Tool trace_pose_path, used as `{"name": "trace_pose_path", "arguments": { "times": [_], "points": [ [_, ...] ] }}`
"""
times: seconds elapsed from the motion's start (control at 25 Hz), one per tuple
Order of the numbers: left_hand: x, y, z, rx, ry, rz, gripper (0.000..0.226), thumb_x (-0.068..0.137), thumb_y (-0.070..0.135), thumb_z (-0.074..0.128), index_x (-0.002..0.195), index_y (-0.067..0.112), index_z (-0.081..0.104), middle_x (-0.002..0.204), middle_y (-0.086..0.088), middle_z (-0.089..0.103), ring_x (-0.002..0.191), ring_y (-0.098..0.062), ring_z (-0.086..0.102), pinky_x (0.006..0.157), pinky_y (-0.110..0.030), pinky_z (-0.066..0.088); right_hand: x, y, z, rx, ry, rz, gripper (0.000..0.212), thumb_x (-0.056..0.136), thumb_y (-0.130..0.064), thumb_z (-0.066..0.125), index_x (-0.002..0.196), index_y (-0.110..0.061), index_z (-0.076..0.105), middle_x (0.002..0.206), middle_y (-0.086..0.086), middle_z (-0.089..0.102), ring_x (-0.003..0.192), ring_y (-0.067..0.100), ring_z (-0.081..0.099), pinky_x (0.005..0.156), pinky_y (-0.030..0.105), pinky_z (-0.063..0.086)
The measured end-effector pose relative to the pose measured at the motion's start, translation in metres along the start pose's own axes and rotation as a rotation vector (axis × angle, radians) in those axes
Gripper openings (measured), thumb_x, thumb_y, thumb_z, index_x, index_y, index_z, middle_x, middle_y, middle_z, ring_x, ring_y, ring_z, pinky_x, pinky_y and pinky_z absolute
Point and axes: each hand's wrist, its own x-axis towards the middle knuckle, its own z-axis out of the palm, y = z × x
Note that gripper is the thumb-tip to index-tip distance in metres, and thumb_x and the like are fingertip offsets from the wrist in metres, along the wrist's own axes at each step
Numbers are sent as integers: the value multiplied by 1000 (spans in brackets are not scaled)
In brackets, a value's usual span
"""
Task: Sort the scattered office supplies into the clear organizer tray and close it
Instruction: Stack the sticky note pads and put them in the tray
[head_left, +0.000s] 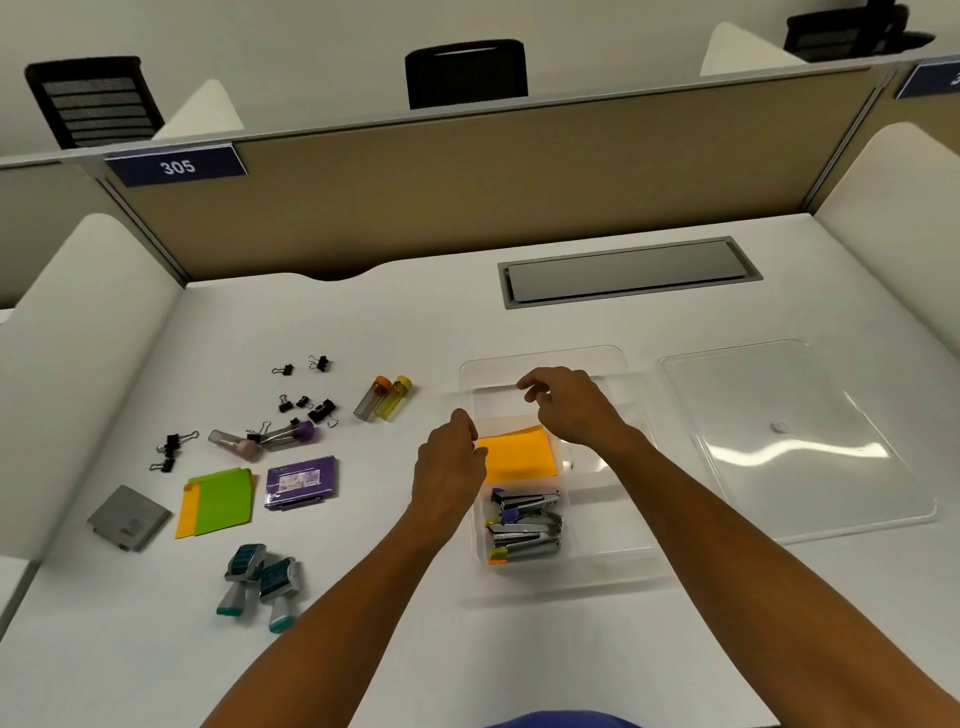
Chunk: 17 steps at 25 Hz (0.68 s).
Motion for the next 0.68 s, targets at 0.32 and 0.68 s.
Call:
{"name": "trace_pose_path", "arguments": {
  "times": [0.32,0.68],
  "points": [
    [-13,-27,-31,67,103,-13,18,89,37,62,101,26,54,94,9,67,80,-14,62,68,-29,45,-4,-31,19,30,-37,-81,31,93,-6,53,116,-23,65,113,0,69,97,12,61,86,29,53],
    [-40,-128,-87,-213,200,-344,17,81,39,69,90,31,58,94,11,65,85,-12,61,63,-26,42,-7,-89,59,20,-135,-232,27,94,-17,54,117,-25,65,110,-2,68,93,13,62,80,26,50]
  ]
}}
